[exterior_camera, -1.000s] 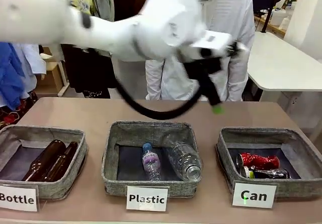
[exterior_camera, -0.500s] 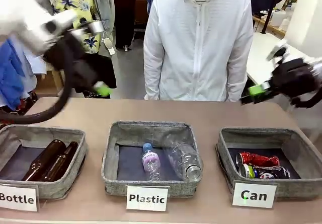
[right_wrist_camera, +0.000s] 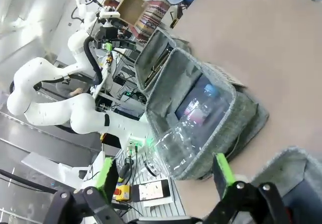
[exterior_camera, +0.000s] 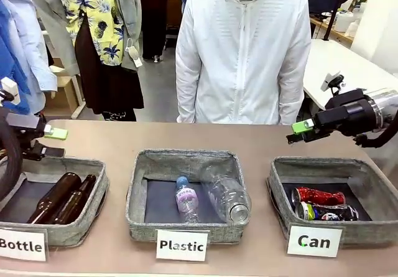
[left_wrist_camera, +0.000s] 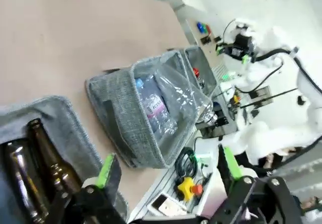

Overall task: Sort the can waste into the basket.
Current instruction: Pick up the can waste from the table and place it in the right Fabric basket.

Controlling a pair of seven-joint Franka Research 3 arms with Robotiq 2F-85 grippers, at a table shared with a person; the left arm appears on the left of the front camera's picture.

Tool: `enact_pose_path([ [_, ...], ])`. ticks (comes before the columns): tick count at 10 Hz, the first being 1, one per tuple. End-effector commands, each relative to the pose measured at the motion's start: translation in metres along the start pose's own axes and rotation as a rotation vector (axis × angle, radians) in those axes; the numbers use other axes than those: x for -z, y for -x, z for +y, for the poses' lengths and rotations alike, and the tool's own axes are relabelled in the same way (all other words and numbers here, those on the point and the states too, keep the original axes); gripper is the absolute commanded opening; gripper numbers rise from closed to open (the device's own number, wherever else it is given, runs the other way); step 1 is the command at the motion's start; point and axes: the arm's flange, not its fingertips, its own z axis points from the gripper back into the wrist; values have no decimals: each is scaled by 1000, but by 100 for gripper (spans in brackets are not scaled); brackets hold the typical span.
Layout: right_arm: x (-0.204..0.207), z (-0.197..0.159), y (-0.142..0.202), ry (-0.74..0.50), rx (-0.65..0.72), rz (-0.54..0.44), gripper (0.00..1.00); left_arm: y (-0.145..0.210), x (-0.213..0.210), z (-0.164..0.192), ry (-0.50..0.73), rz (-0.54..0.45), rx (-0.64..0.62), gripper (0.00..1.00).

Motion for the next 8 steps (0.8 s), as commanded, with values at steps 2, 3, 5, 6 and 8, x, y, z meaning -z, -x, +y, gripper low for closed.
enact_pose_path([
  [2,5,-2,-1,-29,3,12,100,-29,12,-33,-41,119,105,100],
  [3,5,-2,-1,-29,3,12,100,-29,12,-33,-41,119,105,100],
  [5,5,-2,-1,-29,3,12,100,-29,12,-33,-41,119,105,100],
  [6,5,-2,-1,-29,3,12,100,-29,12,-33,-41,119,105,100],
  [8,5,-2,-1,-29,3,12,100,-29,12,-33,-41,119,105,100],
])
